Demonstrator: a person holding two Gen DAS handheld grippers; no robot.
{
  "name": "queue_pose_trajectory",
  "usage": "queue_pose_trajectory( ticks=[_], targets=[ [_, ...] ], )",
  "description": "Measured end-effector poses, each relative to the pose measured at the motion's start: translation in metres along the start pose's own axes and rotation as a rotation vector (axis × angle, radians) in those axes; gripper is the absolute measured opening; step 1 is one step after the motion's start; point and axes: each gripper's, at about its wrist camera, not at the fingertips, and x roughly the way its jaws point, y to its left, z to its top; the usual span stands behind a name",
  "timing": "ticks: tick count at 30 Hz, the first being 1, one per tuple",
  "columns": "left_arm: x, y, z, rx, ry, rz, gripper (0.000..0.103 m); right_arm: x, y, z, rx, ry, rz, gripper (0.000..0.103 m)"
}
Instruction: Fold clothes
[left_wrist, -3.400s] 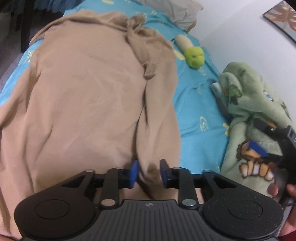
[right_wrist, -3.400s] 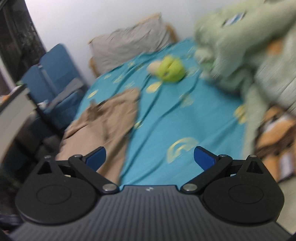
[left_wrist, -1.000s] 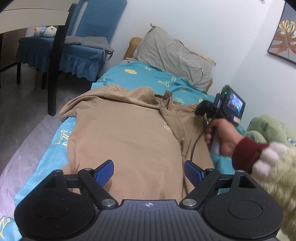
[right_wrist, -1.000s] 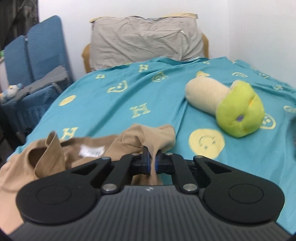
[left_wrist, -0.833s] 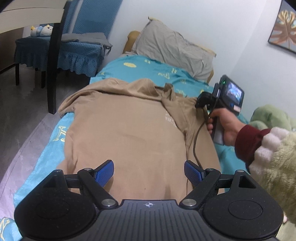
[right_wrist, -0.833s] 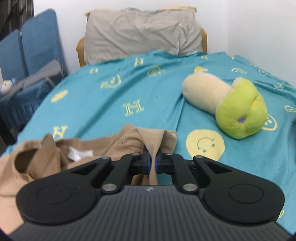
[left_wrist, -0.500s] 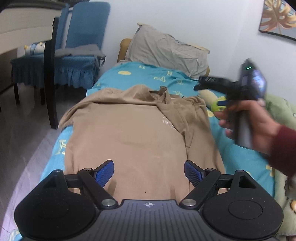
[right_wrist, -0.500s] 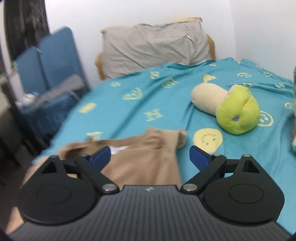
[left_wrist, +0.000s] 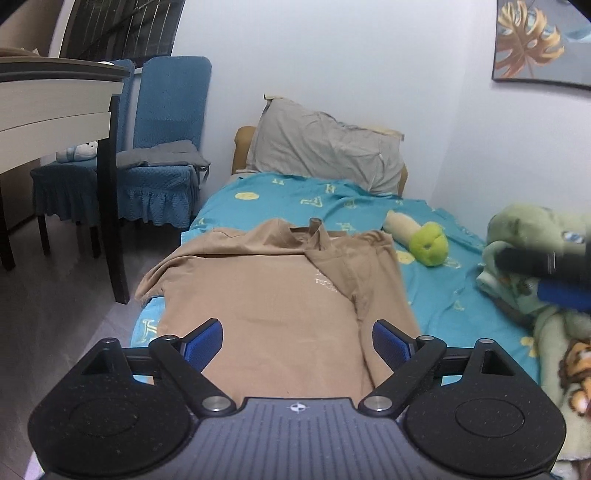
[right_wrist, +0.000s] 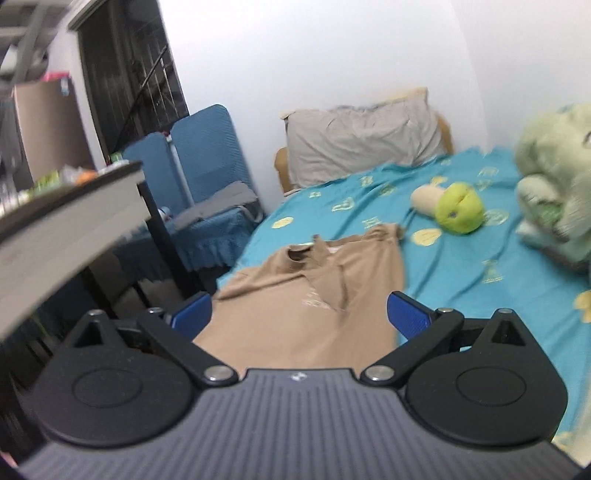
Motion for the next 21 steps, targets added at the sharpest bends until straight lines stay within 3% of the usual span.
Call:
queue_pose_trajectory(
  ticks=[5,13,16,21],
  targets=[
    [-0.002,0.023,0.001,-0.139,0.044,-0.05,0.093,-0.013,-0.006,-0.012,0.051,-0.004,-0.025,0.103],
    [0.069,0.126,0.016,-0.612,0.159,0.059,0.093,-0.002,-0.013,-0.024,0.114,0.041,-0.012,0.103],
    [0.103,0.179,0.019,-0.779,0.167,0.132,0.093,0.006,-0.019,-0.029,0.158,0.072,-0.018,0.103],
    [0.153,0.261,0.0,-1.019,0.146,0.199,0.092,0.026,-0.028,-0.037,0.205,0.112,-0.023,0.103]
  ],
)
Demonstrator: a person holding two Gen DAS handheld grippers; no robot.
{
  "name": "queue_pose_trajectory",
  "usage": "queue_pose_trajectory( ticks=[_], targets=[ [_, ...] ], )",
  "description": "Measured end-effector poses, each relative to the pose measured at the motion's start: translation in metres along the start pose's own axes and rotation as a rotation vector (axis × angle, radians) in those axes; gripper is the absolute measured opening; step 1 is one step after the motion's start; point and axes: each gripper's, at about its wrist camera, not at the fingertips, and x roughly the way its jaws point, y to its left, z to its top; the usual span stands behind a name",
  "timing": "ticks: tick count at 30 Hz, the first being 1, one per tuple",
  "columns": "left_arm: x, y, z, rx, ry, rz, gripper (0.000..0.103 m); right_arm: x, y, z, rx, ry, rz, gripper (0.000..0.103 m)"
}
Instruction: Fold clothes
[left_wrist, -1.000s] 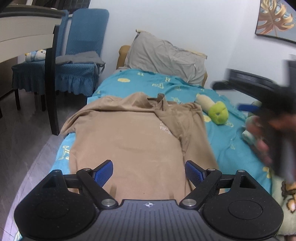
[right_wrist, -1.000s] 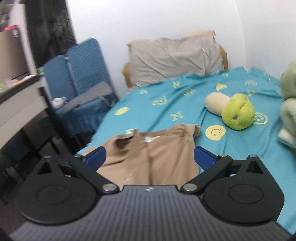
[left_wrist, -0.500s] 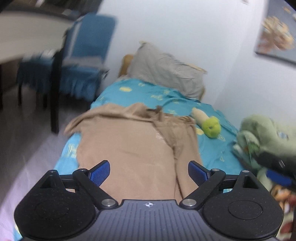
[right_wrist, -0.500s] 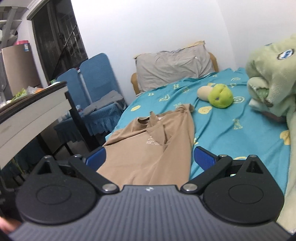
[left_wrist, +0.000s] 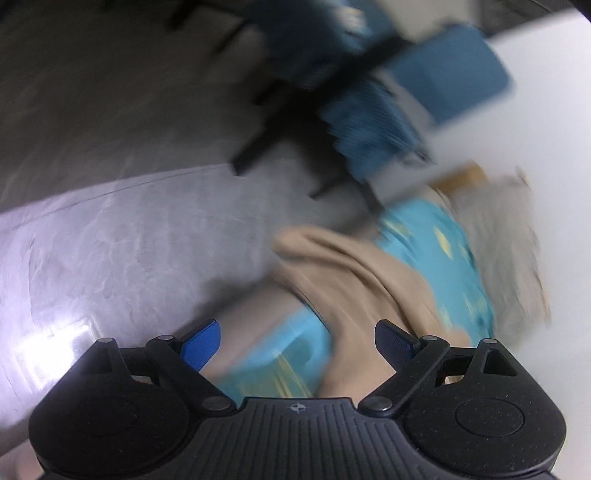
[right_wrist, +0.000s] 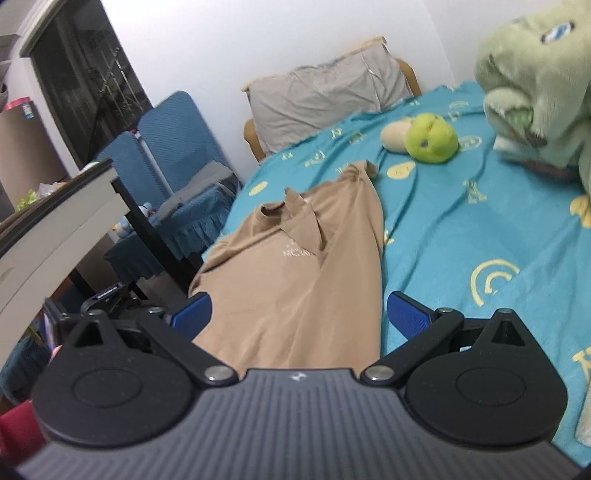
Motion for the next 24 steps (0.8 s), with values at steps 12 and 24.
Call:
queue_pose_trajectory(
  ticks=[12,24],
  targets=[
    [0.137,0.063,0.058,-0.251,0.135,-0.133,0.085,0.07,-0.007,-0.003,0.029,0.113,-0.011,0.103],
    [0.162,0.033,0.066,-0.209,0.126,-0.188,0.007,0.082,-0.022,-0.008,0.161,0.175,0.005,0.103]
  ],
)
